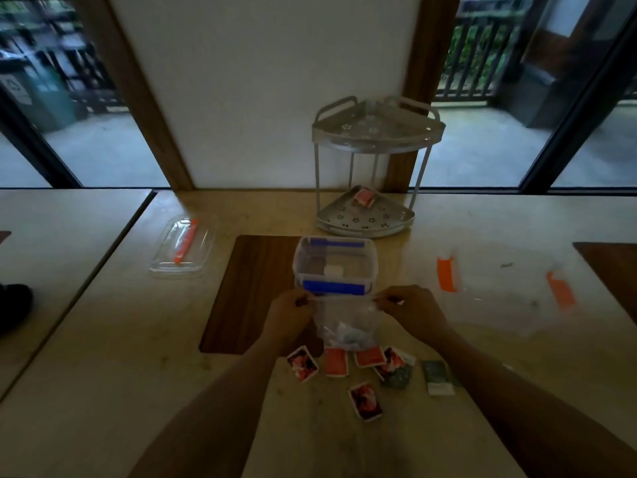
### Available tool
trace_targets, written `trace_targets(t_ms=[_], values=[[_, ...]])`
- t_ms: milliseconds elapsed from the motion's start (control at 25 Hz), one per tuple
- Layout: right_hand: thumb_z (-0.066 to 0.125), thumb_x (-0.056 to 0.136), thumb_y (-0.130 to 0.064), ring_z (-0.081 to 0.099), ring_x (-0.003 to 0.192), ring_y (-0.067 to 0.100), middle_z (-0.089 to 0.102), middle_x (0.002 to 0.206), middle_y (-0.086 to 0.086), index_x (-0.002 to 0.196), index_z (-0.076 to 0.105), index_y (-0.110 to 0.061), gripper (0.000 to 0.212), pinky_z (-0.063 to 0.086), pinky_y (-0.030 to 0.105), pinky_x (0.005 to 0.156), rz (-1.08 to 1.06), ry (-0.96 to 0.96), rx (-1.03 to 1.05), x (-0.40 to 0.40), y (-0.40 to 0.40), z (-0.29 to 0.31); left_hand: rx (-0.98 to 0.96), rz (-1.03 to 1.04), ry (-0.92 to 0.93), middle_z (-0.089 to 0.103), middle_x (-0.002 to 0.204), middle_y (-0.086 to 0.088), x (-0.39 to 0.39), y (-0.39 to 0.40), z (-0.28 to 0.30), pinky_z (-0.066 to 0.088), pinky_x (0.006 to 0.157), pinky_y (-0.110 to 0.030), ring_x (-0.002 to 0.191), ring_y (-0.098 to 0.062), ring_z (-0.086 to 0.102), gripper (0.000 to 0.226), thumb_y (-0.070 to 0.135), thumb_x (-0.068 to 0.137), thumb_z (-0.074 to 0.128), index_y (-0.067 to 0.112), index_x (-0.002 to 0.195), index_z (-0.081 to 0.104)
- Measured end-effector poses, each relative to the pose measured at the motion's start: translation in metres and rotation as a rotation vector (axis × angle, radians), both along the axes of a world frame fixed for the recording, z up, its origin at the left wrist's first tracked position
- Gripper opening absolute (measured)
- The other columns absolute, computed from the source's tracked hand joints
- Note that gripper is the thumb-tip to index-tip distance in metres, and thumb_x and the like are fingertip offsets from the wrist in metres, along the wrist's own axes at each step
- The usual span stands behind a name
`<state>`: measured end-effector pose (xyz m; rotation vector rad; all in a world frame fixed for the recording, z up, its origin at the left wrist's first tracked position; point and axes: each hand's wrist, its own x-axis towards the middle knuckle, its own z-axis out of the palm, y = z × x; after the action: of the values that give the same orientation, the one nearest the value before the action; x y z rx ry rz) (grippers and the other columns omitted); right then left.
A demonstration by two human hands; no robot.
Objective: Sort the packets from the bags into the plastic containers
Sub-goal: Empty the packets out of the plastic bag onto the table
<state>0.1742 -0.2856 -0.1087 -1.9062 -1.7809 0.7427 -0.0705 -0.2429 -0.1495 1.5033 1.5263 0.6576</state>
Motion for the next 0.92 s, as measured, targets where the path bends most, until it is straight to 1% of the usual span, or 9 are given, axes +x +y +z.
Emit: trace_targets(t_ms=[120, 200, 280, 400, 480, 680, 760, 840, 920], values=[[0.064, 0.088, -0.031, 0.062, 0.084, 0.007, 0.073, 0.098, -0.002, 0.099, 0.073, -0.021, 0.017, 0.046, 0.02, 0.077, -0.022, 0.016, -0.005, -0.003, -0.001, -0.004, 0.017, 0.088, -0.028, 0.068, 0.081, -0.001, 0.008, -0.006, 0.012, 0.054, 0.067, -0.027, 0.078, -0.016, 0.065, 0.004, 0.011, 0.085, 0.063, 0.013, 0.083, 0.066], [0.063, 0.088, -0.032, 0.063, 0.084, 0.009, 0.072, 0.097, -0.002, 0.099, 0.071, -0.021, 0.017, 0.049, 0.022, 0.078, -0.028, 0.01, -0.011, -0.005, -0.001, -0.006, 0.052, 0.246, -0.028, 0.06, 0.075, 0.005, 0.017, -0.011, 0.021, 0.041, 0.055, -0.018, 0.068, -0.008, 0.057, 0.009, 0.014, 0.086, 0.065, 0.015, 0.082, 0.058], [0.062, 0.089, -0.031, 0.064, 0.081, 0.01, 0.071, 0.092, -0.001, 0.095, 0.069, -0.02, 0.014, 0.051, 0.025, 0.077, -0.038, -0.006, 0.01, -0.008, -0.002, -0.006, -0.049, 0.387, -0.036, 0.059, 0.076, 0.0, 0.026, -0.012, 0.025, 0.037, 0.054, -0.019, 0.063, -0.008, 0.052, 0.019, 0.026, 0.088, 0.066, 0.011, 0.083, 0.056], [0.06, 0.091, -0.028, 0.064, 0.077, 0.012, 0.071, 0.087, 0.0, 0.093, 0.068, -0.018, 0.013, 0.049, 0.023, 0.072, -0.05, -0.021, 0.059, -0.013, -0.003, -0.002, -0.43, 0.346, -0.302, 0.062, 0.069, -0.009, 0.044, -0.009, 0.04, 0.04, 0.054, -0.027, 0.056, -0.017, 0.049, 0.043, 0.047, 0.092, 0.055, 0.009, 0.073, 0.061], [0.059, 0.091, -0.028, 0.064, 0.078, 0.013, 0.071, 0.088, 0.0, 0.093, 0.068, -0.018, 0.013, 0.05, 0.025, 0.072, -0.028, -0.037, 0.061, -0.014, -0.002, 0.0, -0.556, 0.332, -0.38, 0.062, 0.067, -0.005, 0.055, -0.006, 0.053, 0.037, 0.053, -0.024, 0.054, -0.015, 0.045, 0.046, 0.051, 0.092, 0.053, 0.009, 0.075, 0.062], [0.065, 0.086, -0.036, 0.06, 0.08, 0.003, 0.069, 0.092, -0.01, 0.096, 0.067, -0.028, 0.012, 0.054, 0.027, 0.078, 0.059, -0.115, 0.038, -0.005, 0.0, 0.004, -0.562, 0.28, -0.32, 0.063, 0.071, -0.003, 0.063, 0.004, 0.065, 0.035, 0.05, -0.023, 0.055, -0.011, 0.044, 0.01, 0.012, 0.092, 0.054, 0.008, 0.085, 0.06], [0.069, 0.078, -0.05, 0.06, 0.08, 0.0, 0.066, 0.089, -0.016, 0.097, 0.065, -0.033, 0.026, 0.055, 0.027, 0.077, 0.103, -0.08, -0.018, 0.0, 0.002, 0.009, -0.528, 0.214, -0.275, 0.062, 0.068, -0.002, 0.061, 0.009, 0.068, 0.033, 0.048, -0.022, 0.053, -0.011, 0.044, 0.007, 0.011, 0.09, 0.055, 0.008, 0.091, 0.061], [0.066, 0.072, -0.061, 0.061, 0.081, -0.001, 0.066, 0.089, -0.016, 0.102, 0.063, -0.034, 0.04, 0.054, 0.024, 0.074, 0.105, -0.023, -0.016, -0.001, 0.008, 0.014, -0.47, 0.127, -0.21, 0.06, 0.065, -0.002, 0.059, 0.012, 0.074, 0.032, 0.047, -0.022, 0.051, -0.01, 0.045, 0.007, 0.014, 0.089, 0.059, 0.008, 0.087, 0.061], [0.066, 0.073, -0.057, 0.064, 0.081, 0.001, 0.067, 0.09, -0.013, 0.103, 0.063, -0.031, 0.04, 0.054, 0.024, 0.074, 0.102, 0.045, 0.014, -0.007, 0.016, 0.021, -0.422, 0.042, -0.183, 0.059, 0.064, -0.003, 0.059, 0.013, 0.077, 0.031, 0.045, -0.021, 0.049, -0.01, 0.048, 0.01, 0.016, 0.089, 0.062, 0.008, 0.084, 0.062]])
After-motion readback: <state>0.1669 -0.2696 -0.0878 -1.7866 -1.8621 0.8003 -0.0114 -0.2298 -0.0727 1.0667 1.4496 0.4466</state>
